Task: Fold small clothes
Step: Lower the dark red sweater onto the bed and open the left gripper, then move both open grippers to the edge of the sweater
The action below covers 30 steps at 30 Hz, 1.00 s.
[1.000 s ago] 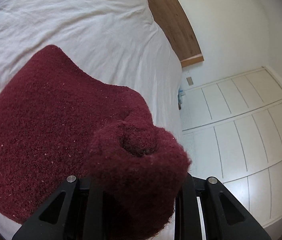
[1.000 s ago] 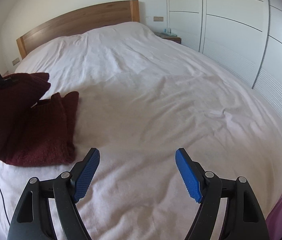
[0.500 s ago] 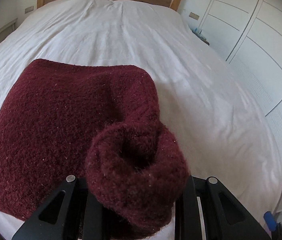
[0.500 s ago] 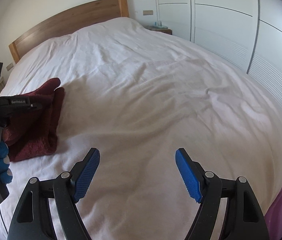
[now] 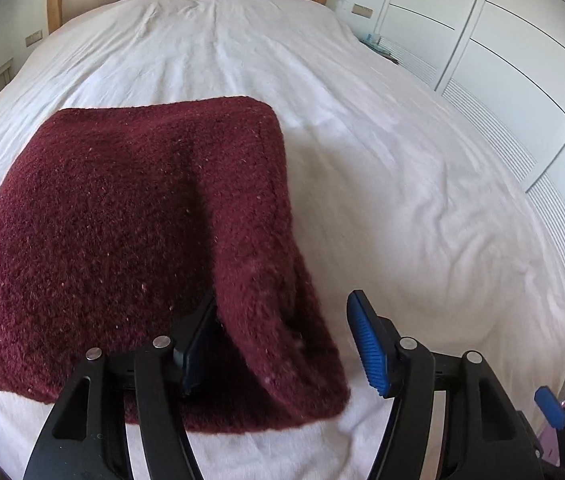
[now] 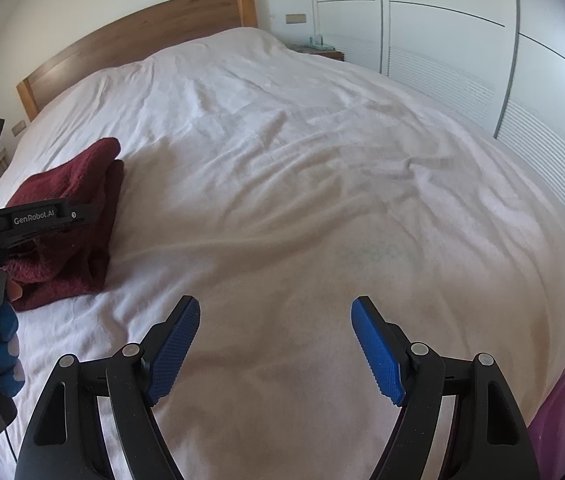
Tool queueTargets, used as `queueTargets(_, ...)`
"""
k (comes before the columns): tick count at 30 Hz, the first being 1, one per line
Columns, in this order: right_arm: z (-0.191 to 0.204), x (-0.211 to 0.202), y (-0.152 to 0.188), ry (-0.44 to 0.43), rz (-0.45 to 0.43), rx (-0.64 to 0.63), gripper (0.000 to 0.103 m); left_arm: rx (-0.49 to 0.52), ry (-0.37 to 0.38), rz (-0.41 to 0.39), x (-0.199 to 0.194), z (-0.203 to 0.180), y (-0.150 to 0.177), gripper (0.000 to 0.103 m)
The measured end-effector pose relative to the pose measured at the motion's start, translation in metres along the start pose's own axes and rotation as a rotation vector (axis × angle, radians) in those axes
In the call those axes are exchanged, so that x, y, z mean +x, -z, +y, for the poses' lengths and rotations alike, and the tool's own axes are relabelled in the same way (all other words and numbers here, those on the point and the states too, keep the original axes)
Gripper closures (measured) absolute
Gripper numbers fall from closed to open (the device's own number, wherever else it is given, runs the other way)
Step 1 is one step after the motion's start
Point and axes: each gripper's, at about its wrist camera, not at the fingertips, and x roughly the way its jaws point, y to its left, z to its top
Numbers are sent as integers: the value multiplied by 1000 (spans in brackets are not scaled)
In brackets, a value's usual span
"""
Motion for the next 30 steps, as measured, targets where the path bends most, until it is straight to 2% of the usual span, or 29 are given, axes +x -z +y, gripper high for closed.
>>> queueTargets(2, 1, -4, 0, -1, -2, -15, 24, 1, 33, 4, -11, -4, 3, 44)
queueTargets(7, 6, -12, -2, -6, -2, -41, 24, -25, 190, 10, -45, 0, 8, 44)
queueTargets(10, 15, -17, -5, -30, -4, -64, 24, -27, 255, 7, -64, 10, 10, 44)
queueTargets(12, 27, -22, -8, -58, -13, -91, 24, -28, 273, -8, -77, 23, 8, 44)
queueTargets(16, 58, -29, -18, -138, -28, -157, 24, -27, 258, -47, -106, 52, 9, 44)
queueTargets(20, 101, -34, -34, -250, -49, -239, 24, -13, 175, -89, -128, 89, -1, 44)
queueTargets(24, 150, -37, -54, -348, -82, -328, 24, -5, 125, -121, -131, 122, -18, 44)
queueTargets(27, 185, -32, -70, -425, -93, -372, 24, 14, 123, -134, -126, 138, -31, 44)
queueTargets(30, 216, -15, -85, -462, -88, -403, 24, 32, 120, -142, -114, 146, -42, 44)
